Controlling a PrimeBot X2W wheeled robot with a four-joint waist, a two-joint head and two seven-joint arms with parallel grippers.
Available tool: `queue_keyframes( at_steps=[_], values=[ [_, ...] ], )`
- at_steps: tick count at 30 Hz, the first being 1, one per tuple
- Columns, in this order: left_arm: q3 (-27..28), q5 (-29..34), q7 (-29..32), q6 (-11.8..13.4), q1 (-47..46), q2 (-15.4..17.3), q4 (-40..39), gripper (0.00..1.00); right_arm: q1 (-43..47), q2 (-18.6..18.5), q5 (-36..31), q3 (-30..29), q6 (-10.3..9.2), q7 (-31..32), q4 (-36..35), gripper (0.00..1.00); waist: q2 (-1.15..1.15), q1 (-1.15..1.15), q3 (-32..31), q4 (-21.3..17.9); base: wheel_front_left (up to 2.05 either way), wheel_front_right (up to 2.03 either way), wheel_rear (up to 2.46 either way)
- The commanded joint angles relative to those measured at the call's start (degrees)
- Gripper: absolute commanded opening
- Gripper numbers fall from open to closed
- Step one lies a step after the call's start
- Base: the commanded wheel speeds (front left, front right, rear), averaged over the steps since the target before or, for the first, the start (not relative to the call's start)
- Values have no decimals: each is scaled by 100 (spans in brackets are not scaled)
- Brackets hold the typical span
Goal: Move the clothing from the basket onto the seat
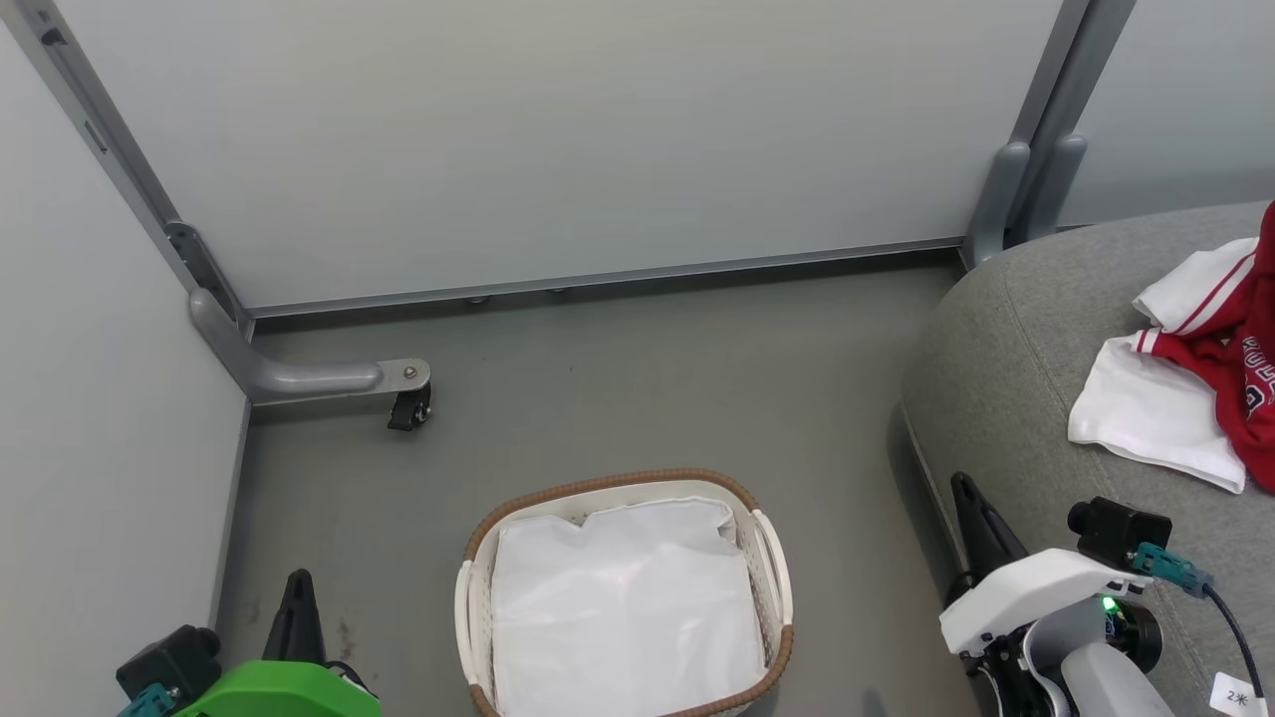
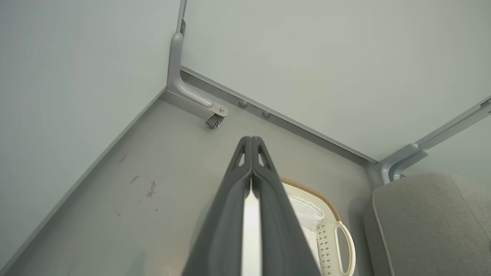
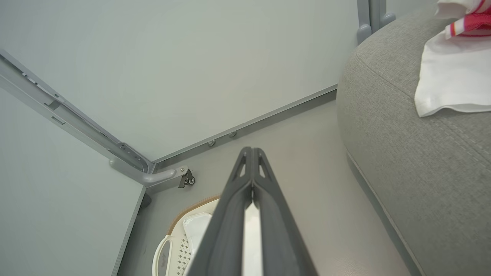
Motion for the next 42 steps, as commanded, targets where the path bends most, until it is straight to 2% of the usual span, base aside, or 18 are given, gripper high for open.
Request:
queue_keyframes(
  at_steps=[1,20,42],
  values=[
    [38,-224,40,-12,-132,26,-127,0,-16,-22,241,-53,-1,47,-140,0,0,0,-1,-4,0,0,0],
    [133,-1765,444,-24,-217,36,-418,0,116,-33,1782,-298,-3,457,-476,0,0,0,-12,-56,0,0,0],
    [228,-3205,828,-36,-292,46,-694,0,243,-43,3227,-531,-3,846,-788,0,0,0,-25,-115,0,0,0]
  ],
)
